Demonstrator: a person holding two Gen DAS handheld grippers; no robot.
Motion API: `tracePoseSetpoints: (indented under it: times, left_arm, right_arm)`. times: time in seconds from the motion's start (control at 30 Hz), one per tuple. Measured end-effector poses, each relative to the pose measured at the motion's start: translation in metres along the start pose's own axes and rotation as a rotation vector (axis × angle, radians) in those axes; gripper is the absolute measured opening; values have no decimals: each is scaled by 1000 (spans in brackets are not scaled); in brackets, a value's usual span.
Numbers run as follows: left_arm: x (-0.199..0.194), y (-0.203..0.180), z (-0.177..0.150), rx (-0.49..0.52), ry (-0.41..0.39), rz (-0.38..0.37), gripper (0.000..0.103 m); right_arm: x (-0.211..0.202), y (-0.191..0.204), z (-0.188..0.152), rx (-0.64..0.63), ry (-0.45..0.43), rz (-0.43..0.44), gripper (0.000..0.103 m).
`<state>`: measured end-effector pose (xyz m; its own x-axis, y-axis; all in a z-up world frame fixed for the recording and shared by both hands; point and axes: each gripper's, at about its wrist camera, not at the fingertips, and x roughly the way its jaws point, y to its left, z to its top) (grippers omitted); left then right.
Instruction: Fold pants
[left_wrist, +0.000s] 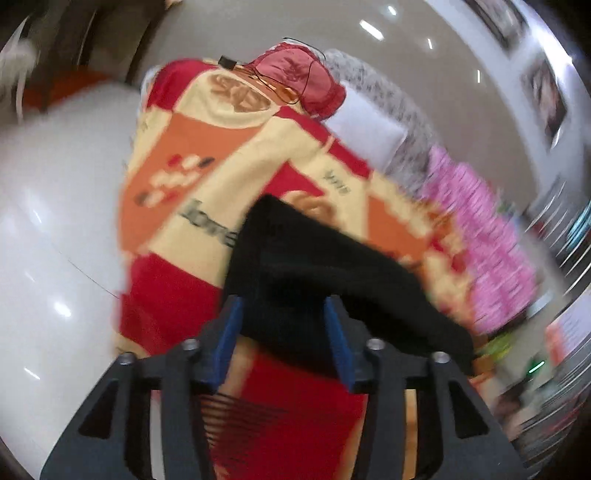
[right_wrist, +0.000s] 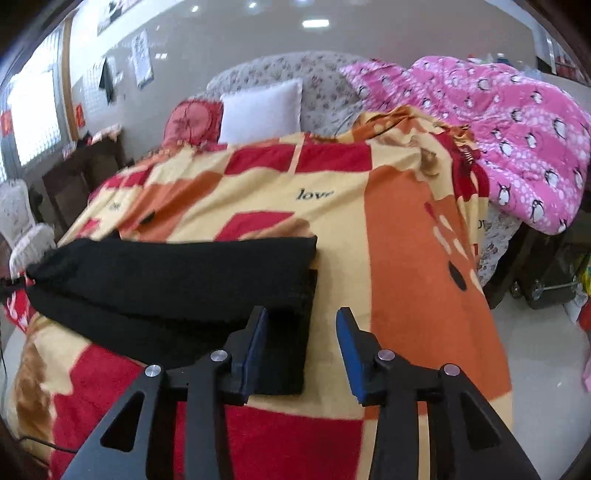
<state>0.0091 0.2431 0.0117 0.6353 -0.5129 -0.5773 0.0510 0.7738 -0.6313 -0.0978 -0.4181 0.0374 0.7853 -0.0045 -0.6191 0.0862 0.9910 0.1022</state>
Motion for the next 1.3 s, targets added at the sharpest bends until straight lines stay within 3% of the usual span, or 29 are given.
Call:
tracePoseSetpoints:
  times: [0.1, 0.17, 0.37, 0.43, 0.53, 0.6, 0.73, 0.87, 0.93, 1.1, 1.2, 1.3]
  left_arm:
    - [6, -2, 0, -174, 27, -163, 48]
    - [17, 0, 2, -275, 50, -220, 50]
    - [58, 13, 14, -493, 114, -251, 54]
    - [61, 22, 11, -560, 109, -218, 54]
    - [64, 29, 5, -618, 102, -224, 43]
    - [61, 27, 3, -587, 99, -179, 7]
    - [52, 14, -2, -408, 61, -85, 5]
    - [46, -28, -7, -23, -61, 116, 5]
    - [53, -37, -13, 78, -84, 171, 5]
    - [61, -29, -13, 64, -94, 169, 9]
    - [61, -27, -11, 53, -102, 170, 11]
    - [61, -31, -12, 49, -103, 170, 16]
  right_arm:
    - [-6, 4, 2, 38, -33, 10, 42]
    - [-10, 10, 3, 49, -48, 25, 44]
    - [-17, 25, 3, 32, -64, 53, 44]
    - [-20, 27, 2, 42, -69, 65, 44]
    - [-23, 28, -1, 54, -76, 72, 48]
    - [-25, 29, -2, 56, -79, 68, 48]
    - [-30, 27, -3, 89, -88, 85, 49]
    - [-36, 11, 1, 233, -81, 140, 57]
    - [-35, -5, 3, 360, -59, 174, 58]
    - [-19, -43, -5, 686, 13, 333, 60]
    - [-1, -47, -10, 751, 84, 388, 60]
    - [20, -49, -11, 778, 123, 387, 60]
